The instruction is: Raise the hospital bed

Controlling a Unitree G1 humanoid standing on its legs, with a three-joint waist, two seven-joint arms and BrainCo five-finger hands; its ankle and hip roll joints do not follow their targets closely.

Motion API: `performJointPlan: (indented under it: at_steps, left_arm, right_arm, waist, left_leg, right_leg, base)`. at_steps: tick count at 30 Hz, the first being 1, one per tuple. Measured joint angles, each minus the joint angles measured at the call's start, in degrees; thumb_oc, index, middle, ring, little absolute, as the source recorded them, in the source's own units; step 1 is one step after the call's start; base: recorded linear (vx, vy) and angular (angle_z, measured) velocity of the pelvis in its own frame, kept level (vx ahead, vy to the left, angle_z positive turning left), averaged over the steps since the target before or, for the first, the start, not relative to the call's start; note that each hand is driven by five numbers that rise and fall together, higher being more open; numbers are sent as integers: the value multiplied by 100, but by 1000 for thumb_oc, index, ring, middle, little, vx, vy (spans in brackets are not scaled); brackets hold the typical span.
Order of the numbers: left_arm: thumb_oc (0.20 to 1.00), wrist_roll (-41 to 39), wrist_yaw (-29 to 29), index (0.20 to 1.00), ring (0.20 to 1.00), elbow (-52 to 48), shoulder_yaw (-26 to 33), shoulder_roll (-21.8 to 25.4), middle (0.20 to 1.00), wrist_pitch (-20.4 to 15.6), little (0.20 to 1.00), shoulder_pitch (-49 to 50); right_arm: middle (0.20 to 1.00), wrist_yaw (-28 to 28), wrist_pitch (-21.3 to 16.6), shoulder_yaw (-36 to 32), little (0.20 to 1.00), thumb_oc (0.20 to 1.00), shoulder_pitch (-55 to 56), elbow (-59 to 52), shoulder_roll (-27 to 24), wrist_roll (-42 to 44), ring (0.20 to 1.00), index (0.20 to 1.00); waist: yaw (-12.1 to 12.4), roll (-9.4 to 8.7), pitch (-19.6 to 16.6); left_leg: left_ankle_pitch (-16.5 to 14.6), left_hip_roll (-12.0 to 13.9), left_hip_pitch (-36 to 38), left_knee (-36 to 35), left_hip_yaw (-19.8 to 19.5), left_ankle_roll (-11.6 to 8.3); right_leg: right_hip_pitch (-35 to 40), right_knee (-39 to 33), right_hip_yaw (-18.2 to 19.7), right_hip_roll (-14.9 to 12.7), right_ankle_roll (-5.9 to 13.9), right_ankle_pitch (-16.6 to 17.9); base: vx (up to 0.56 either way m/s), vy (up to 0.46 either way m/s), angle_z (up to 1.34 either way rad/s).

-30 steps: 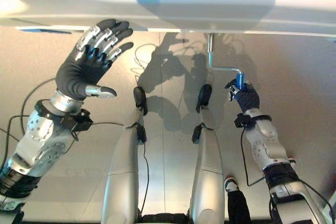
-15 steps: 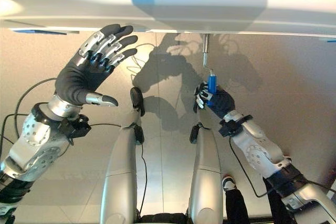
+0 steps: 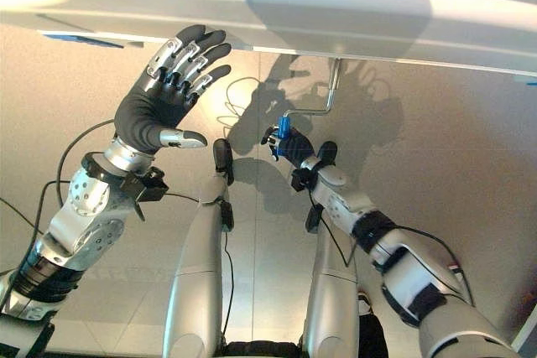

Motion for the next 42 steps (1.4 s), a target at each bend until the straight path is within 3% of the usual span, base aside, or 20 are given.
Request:
performJointPlan:
  at_steps: [1,5,15,19,35,39,40,42]
  left_arm:
    - [1000,-15,9,1000,1000,15,-93,-91,1000,1,1000,-32]
    - [1000,-70,-1,1000,1000,66,-435,-202,1000,2,1000,-333]
    - [1000,-70,-108,1000,1000,64,-526,-74,1000,47,1000,-526]
    - [1000,-72,-166,1000,1000,56,-531,-33,1000,44,1000,-516]
    - [1000,-71,-255,1000,1000,-48,-514,462,1000,30,1000,-536]
    - [1000,-70,-297,1000,1000,-253,-112,456,1000,12,1000,-122]
    - [1000,-64,-298,1000,1000,-361,235,349,1000,5,1000,257]
    - [1000,-53,-253,1000,1000,-412,725,181,1000,37,1000,969]
  right_arm:
    - [200,-85,-59,-255,200,200,-306,1005,314,-341,200,200]
    - [200,-331,59,-863,200,200,-991,2831,559,-1196,200,200]
    - [200,-463,216,-1831,200,200,-688,2991,-311,-1692,200,200]
    - [200,-414,168,-2091,200,200,-439,2941,-1066,-1673,200,200]
    - [200,-32,-49,-2610,200,200,-183,2778,-1238,-1451,200,200]
    - [200,-93,-168,-2760,200,200,591,1290,-1316,-895,200,200]
    - [200,-302,-222,-2971,200,200,1477,-388,-1402,-497,200,200]
    - [200,-242,-507,-3146,200,200,2968,-2634,-1427,-394,200,200]
  waist:
    - [65,14,-4]
    - [266,179,-22]
    - [226,422,-19]
    - [92,430,-28]
    - [-46,333,2]
    - [-285,270,2]
    - [-413,230,20]
    - [-657,115,10]
  left_leg:
    - [0,-2,19,-1,-3,-1]
    - [26,-30,-23,-9,-12,16]
    - [1,-124,-169,38,35,88]
    - [-19,-172,-173,65,49,117]
    - [-67,-285,-265,162,150,260]
    - [-143,-315,-340,290,173,326]
    - [-169,-313,-355,323,193,310]
    - [-300,-245,-283,464,210,289]
  right_leg:
    - [15,6,0,4,-5,-4]
    - [-19,14,-16,-14,-2,-1]
    - [-207,93,62,-126,67,-33]
    - [-197,84,79,-158,90,-10]
    - [-251,41,205,-301,216,54]
    - [-251,-4,287,-309,286,79]
    - [-261,0,300,-304,298,69]
    - [-190,43,362,-240,304,24]
  base:
    - [0,0,0]
    - [-38,15,4]
    - [22,19,2]
    - [-14,-2,0]
    - [-1,-4,2]
    - [13,-1,-1]
    - [-4,-10,-6]
    - [11,-16,-19]
